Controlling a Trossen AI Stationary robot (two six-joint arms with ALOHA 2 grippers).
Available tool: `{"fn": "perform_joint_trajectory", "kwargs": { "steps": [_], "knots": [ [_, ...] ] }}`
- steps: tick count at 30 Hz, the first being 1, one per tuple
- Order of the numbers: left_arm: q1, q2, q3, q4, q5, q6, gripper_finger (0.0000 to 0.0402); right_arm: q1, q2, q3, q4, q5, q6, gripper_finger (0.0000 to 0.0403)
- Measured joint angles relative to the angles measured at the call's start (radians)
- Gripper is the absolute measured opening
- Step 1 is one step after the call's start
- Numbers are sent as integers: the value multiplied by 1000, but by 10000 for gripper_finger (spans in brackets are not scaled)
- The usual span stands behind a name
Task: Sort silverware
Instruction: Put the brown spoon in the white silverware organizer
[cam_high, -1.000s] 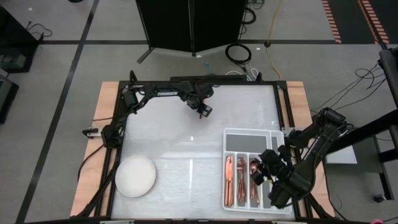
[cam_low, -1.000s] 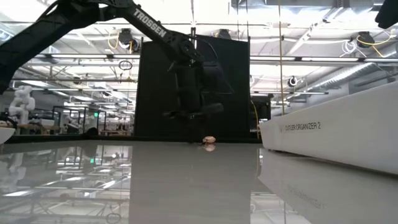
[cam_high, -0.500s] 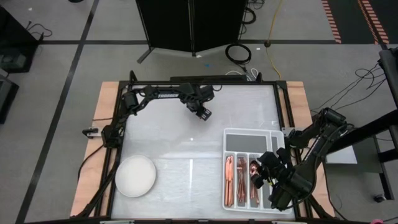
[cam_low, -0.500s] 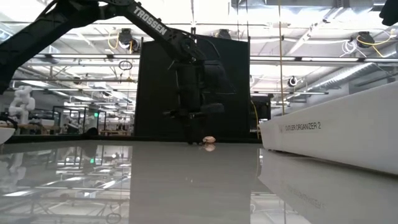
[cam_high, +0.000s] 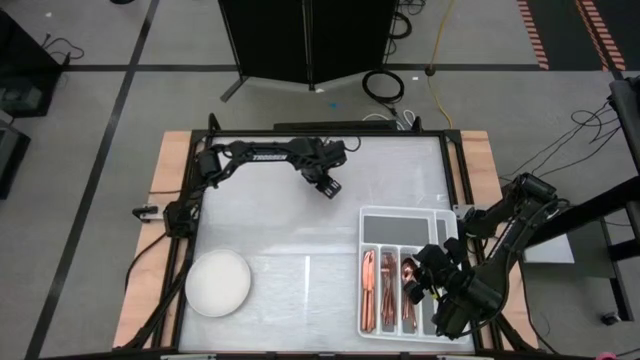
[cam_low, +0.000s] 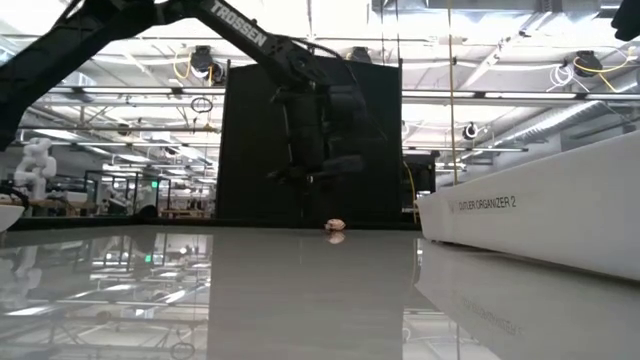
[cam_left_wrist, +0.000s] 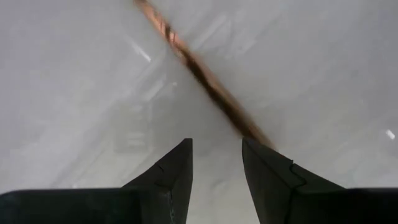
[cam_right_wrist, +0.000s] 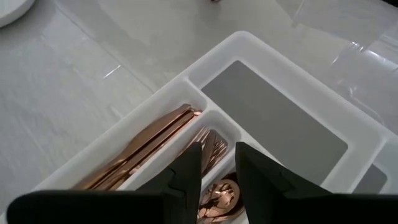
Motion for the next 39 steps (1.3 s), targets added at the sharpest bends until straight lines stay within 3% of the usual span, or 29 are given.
{"fn": "perform_joint_trajectory", "kwargs": {
  "steps": [18,30,35,39],
  "knots": [
    [-50,26,-8,42,-57,-2,138,0,0,0,10,-2,-7,91],
    [-94,13,-10,-203,-63,6,138,0,0,0,41,2,-54,91],
    [-107,-1,25,-145,-56,-9,138,0,0,0,39,3,-56,91],
    [-77,0,38,5,-63,-117,138,0,0,0,38,5,-57,91]
  ]
}}
